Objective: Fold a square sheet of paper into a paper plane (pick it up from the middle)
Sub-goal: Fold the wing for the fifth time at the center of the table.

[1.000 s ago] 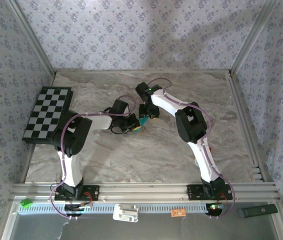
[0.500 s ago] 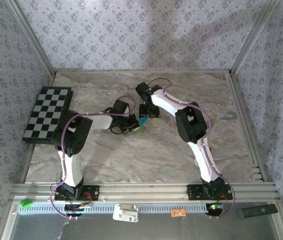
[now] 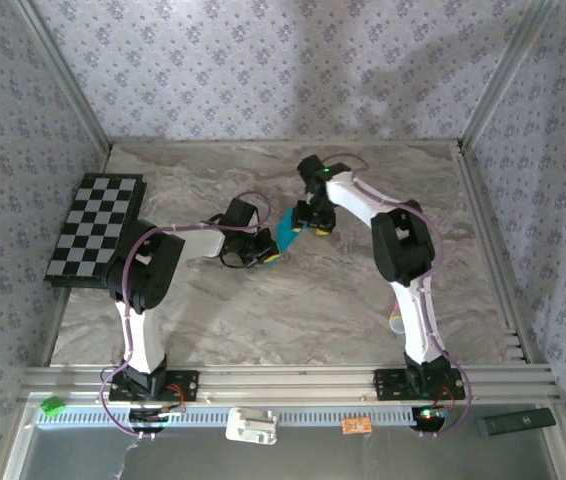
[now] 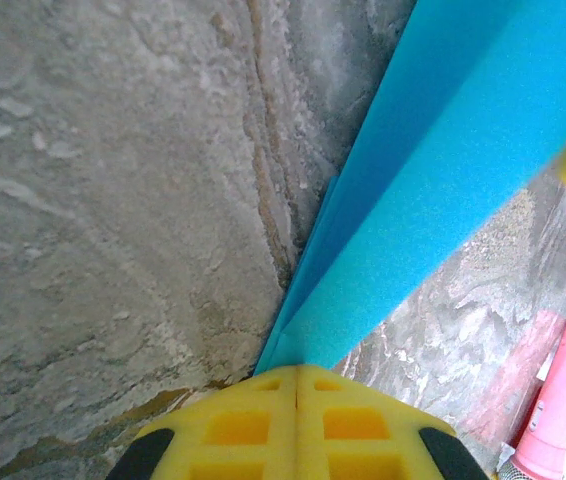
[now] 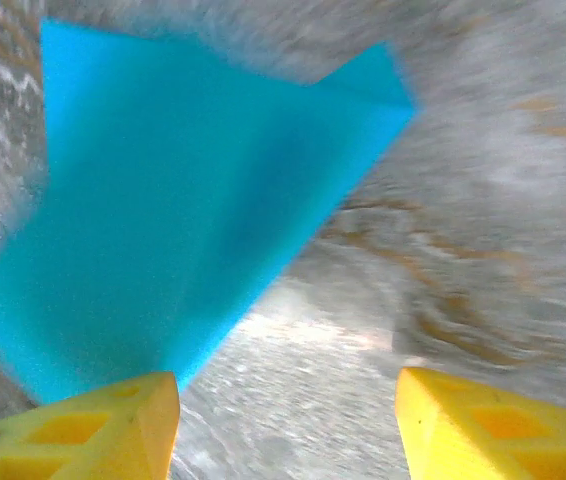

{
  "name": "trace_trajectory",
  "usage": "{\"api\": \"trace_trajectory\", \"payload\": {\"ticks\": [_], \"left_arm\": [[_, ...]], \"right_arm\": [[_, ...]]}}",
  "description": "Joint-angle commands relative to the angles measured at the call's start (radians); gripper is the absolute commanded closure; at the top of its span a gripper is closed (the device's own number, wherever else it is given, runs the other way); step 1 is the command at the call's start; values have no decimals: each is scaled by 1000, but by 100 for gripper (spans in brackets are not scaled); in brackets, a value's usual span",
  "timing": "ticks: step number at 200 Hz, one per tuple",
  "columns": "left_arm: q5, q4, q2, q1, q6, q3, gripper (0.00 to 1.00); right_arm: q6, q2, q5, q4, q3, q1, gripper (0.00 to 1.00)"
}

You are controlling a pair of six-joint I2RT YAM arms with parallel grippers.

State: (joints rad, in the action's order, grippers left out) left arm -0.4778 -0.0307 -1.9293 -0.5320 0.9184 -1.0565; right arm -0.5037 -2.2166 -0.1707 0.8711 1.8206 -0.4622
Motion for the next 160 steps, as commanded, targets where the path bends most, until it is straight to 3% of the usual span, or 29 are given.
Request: {"api": "trace_trajectory", "payload": {"ticks": [1,39,70,107,160], "left_arm": [[32,-102,-20,4,7,-2,100],[23,-105,-22,4,4,-8,100],[21,-108,-23,5,-1,-14,100],[22,-102,-26,5,0,-10,100],[19,-100,-25,6,0,-7,100]], "right_arm": [[47,142,-92,-97,-80,24,39],[83,240,-188,-250,-227,12,41],[80,222,-266,-340,-255,-24,54],[45,143,-274,-356,-220,-60,74],[53,59,-250,-327,-171,-79,82]]}}
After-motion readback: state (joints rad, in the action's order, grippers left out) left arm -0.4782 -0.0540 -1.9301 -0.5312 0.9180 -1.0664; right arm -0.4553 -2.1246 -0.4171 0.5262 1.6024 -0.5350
